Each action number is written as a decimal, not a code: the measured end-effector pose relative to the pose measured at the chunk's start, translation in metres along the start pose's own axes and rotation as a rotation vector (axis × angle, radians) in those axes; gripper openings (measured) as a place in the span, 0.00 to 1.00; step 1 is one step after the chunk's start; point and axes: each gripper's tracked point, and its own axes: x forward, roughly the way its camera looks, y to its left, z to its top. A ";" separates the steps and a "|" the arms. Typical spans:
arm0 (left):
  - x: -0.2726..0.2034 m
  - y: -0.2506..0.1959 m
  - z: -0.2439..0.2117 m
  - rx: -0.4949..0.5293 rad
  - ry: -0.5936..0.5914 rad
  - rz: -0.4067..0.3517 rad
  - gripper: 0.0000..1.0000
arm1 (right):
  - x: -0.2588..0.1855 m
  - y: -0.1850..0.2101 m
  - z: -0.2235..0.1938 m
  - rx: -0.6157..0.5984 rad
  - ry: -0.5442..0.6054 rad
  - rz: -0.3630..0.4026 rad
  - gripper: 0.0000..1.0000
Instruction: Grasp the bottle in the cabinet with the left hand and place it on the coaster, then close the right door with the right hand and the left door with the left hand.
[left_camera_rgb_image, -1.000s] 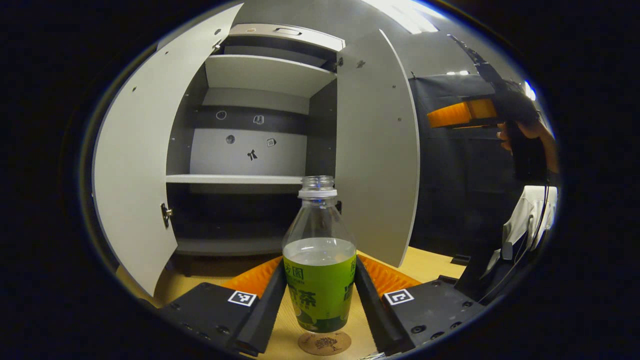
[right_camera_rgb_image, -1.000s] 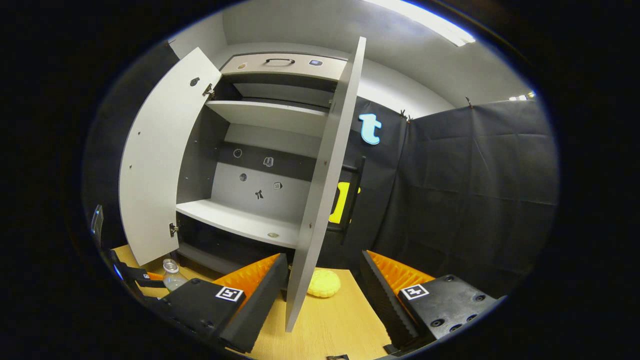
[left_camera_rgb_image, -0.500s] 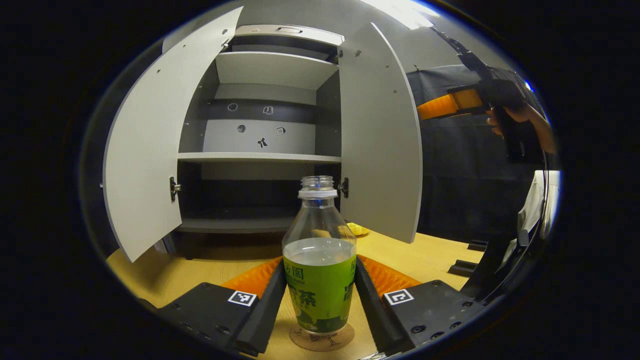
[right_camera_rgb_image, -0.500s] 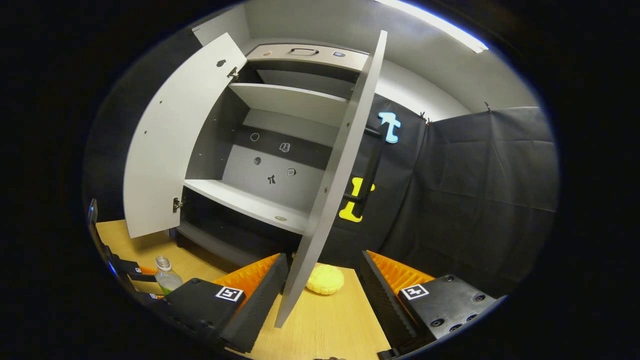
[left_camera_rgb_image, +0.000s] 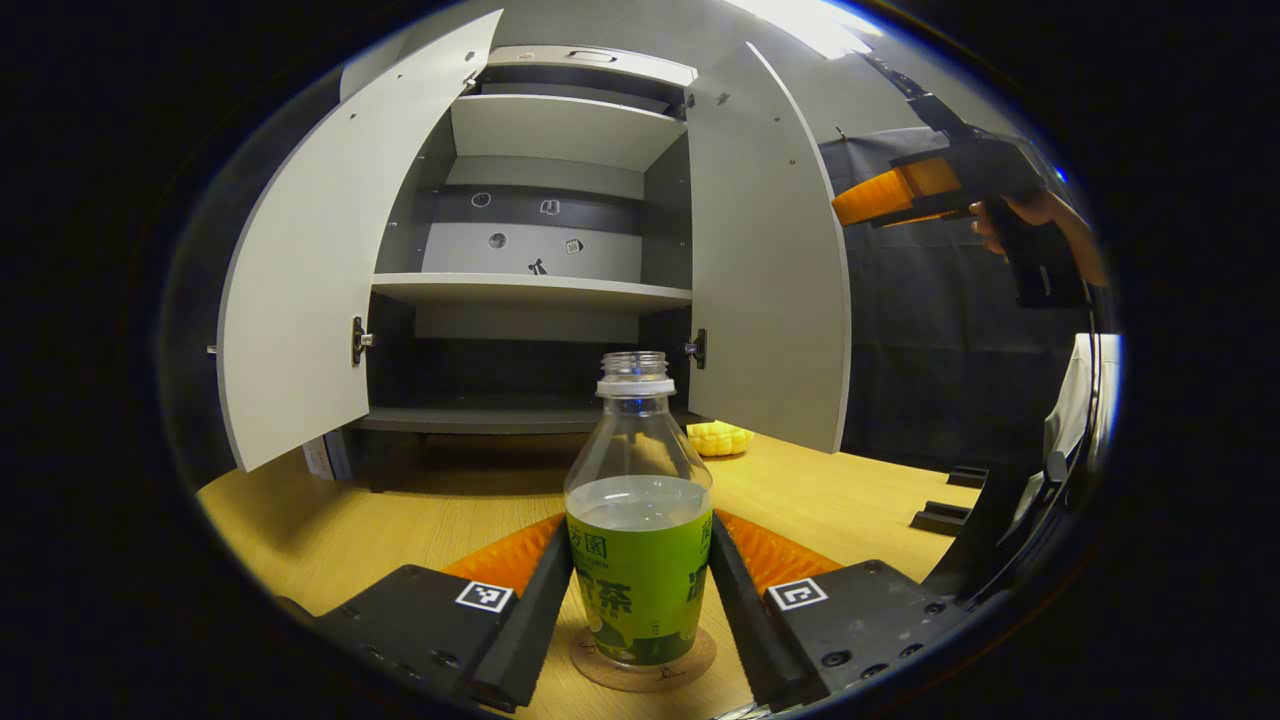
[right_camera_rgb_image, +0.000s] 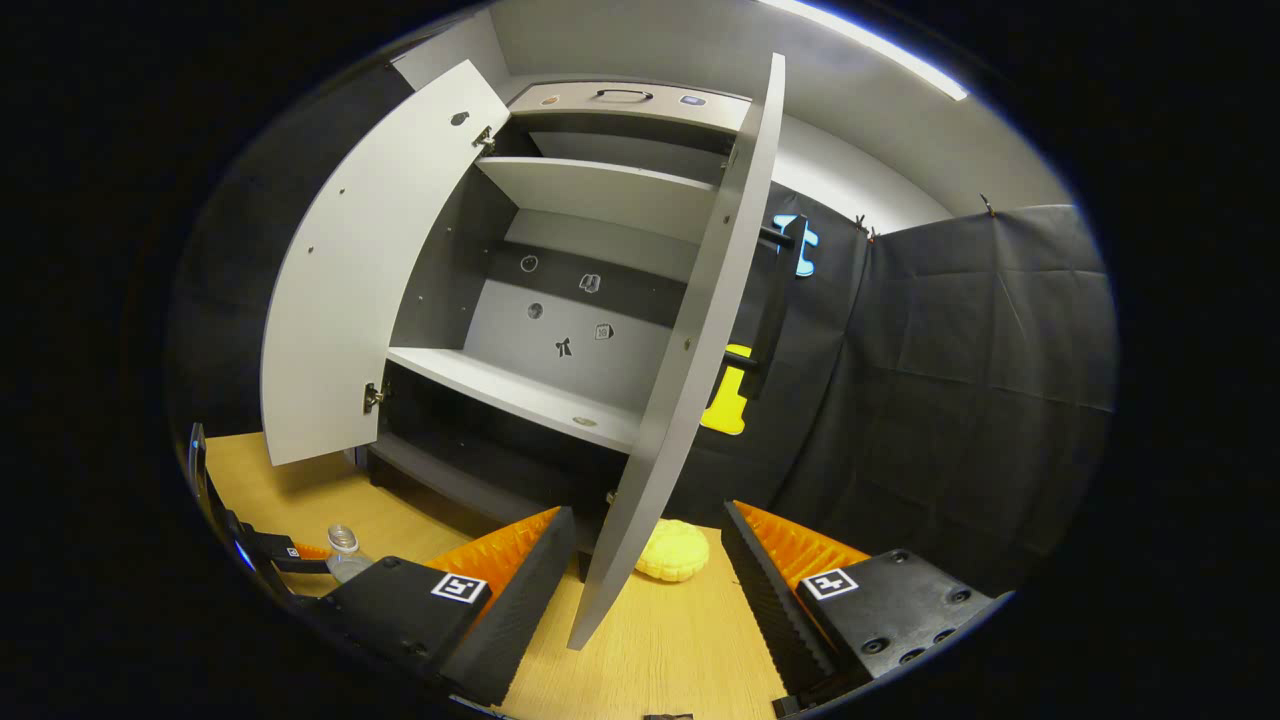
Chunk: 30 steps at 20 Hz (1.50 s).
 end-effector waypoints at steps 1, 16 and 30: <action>-0.001 -0.001 0.000 -0.003 -0.005 0.000 0.78 | -0.001 0.001 -0.001 -0.003 0.004 0.002 0.98; 0.005 -0.001 0.043 0.024 -0.023 -0.001 0.95 | -0.001 -0.001 0.012 0.049 0.015 0.004 0.98; -0.017 0.052 0.257 0.136 -0.092 0.007 0.93 | -0.022 -0.032 0.083 0.172 -0.011 -0.052 0.98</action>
